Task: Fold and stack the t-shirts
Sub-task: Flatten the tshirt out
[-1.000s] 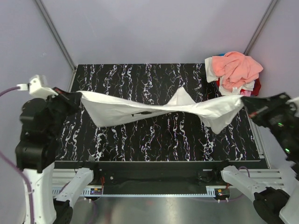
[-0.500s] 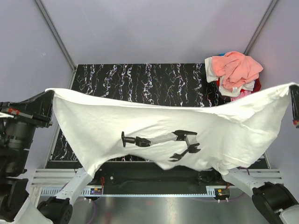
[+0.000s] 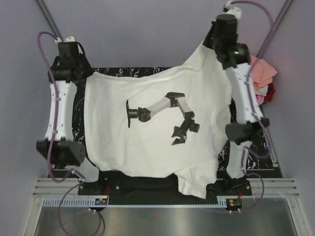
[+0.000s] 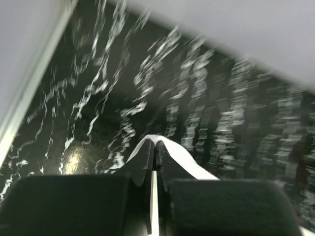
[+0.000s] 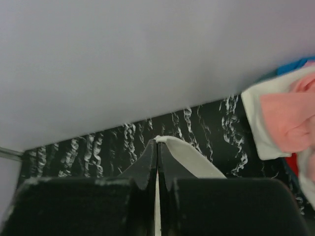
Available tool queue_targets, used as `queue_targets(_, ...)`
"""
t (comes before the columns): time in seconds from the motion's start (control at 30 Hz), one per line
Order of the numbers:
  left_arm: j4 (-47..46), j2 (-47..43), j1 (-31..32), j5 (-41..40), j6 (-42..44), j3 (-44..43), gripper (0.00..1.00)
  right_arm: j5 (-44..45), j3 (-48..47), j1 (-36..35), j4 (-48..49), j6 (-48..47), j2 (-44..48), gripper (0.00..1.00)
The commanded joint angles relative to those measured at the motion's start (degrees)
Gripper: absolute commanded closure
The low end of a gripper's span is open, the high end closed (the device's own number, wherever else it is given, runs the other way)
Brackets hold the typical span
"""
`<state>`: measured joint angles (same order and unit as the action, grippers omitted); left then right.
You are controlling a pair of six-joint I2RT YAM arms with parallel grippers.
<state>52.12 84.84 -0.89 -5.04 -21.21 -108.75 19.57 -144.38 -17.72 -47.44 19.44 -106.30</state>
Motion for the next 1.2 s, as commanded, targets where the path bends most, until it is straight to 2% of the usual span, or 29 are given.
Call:
queue_targets(0.0,2.88,18.56,-5.26,1.16,-0.23,-1.79,0.96,-3.13,-16.79,4.25,-9.55,3.75,-21.35,0.95)
queue_targets(0.03,5.16,23.22,-6.49,3.17,-0.67,-7.65,0.71,-4.01,-22.04,5.14,-12.04,5.33,-30.8,0.36)
queue_targets(0.07,9.45,30.92,-6.76,4.06,-0.59,-10.66,0.61,-8.19,-25.31,5.93,-13.8,6.21,-33.68,0.04)
queue_targets(0.1,11.23,33.44,-6.94,3.46,-0.76,-13.22,0.53,-9.89,-23.95,6.55,-13.3,6.74,-34.84,0.0)
queue_targets(0.13,11.86,34.33,-6.5,3.02,-0.5,-13.76,0.47,-10.6,-19.85,6.9,-11.81,6.75,-32.85,0.0)
queue_targets(0.17,8.73,31.56,-6.32,2.41,-0.24,-11.42,0.35,-11.13,-14.5,6.82,-9.62,6.84,-30.57,0.0)
queue_targets(0.2,6.01,28.92,-6.32,1.53,0.03,-8.0,0.29,-11.83,-3.04,6.82,-3.94,6.84,-28.02,0.0)
queue_targets(0.23,3.19,26.11,-6.32,1.61,0.12,-1.01,0.22,-12.36,1.77,6.82,-1.36,6.75,-23.3,0.0)
queue_targets(0.27,-0.4,21.56,-6.41,1.52,0.12,1.41,0.1,-12.28,7.99,6.82,1.88,6.75,-21.51,0.0)
queue_targets(0.3,-1.13,19.77,-6.41,1.44,0.21,3.09,0.08,-12.19,9.62,6.82,2.43,6.75,-20.1,0.0)
queue_targets(0.4,-0.35,15.46,-6.32,2.83,0.47,5.74,0.07,-13.77,11.05,6.82,1.48,6.31,-17.72,0.0)
queue_targets(0.53,-4.11,6.6,-4.22,4.16,1.09,16.79,0.08,-19.29,16.73,6.82,0.24,7.18,-13.25,0.0)
queue_targets(0.6,-5.88,3.07,-3.08,4.42,0.3,22.15,0.08,-21.06,28.58,6.64,4.53,8.67,-9.38,0.0)
queue_targets(0.63,-8.76,1.4,-2.2,4.68,-0.23,28.09,0.08,-22.72,33.41,6.64,7.07,10.51,-4.84,0.0)
queue_targets(0.67,-10.18,-1.84,-2.02,6.25,-0.67,31.02,0.08,-24.04,42.68,6.64,12.75,11.31,-2.53,0.0)
queue_targets(0.7,-11.33,-3.17,-1.75,7.31,-1.98,36.27,0.08,-25.27,46.69,6.55,15.33,12.19,-0.51,0.0)
queue_targets(0.77,-14.32,-5.73,-1.84,8.46,-3.39,40.52,0.08,-29.58,55.2,6.29,20.34,14.04,3.46,0.0)
queue_targets(0.83,-17.2,-6.79,-1.84,9.78,-4.18,45.63,0.09,-33.26,58.84,4.89,22.38,14.4,4.69,0.01)
queue_targets(0.9,-18.89,-6.88,-1.66,11.1,-5.15,49.66,0.09,-33.29,61.23,2.53,23.18,12.74,4.09,0.01)
queue_targets(1.17,-23.29,-5.47,0.62,11.63,-8.23,54.43,0.11,-36.36,63.25,2.16,20.47,12.73,-1.45,0.01)
